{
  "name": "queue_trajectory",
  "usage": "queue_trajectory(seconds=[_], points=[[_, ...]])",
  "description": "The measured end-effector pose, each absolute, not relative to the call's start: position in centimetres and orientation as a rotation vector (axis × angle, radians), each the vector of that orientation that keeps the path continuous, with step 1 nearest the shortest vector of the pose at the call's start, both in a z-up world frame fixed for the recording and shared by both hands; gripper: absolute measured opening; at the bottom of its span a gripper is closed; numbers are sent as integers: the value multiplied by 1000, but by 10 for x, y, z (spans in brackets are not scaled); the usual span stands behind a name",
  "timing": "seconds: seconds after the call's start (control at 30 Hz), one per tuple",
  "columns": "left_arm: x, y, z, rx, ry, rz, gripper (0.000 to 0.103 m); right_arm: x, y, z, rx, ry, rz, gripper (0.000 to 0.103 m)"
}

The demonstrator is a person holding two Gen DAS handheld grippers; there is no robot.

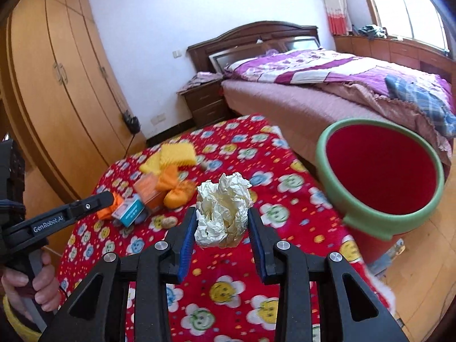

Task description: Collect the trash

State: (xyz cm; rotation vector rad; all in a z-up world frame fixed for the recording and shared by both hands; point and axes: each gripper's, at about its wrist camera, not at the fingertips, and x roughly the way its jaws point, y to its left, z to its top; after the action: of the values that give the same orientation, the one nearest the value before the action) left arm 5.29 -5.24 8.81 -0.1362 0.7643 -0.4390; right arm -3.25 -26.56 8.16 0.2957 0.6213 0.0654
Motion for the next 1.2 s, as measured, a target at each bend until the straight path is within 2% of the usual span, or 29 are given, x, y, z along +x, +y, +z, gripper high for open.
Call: queue_trajectory(seconds=[0.37,0.8,1.2], points=[[71,-118,97,-71,767,-527,11,-42,-323,91,345,562,-42,36],[89,-215,99,25,767,-678,11,-48,-398,76,431,544,-197,36],[109,-296,75,78,816,-788,10,-44,-445,54,488,562,-273,36]])
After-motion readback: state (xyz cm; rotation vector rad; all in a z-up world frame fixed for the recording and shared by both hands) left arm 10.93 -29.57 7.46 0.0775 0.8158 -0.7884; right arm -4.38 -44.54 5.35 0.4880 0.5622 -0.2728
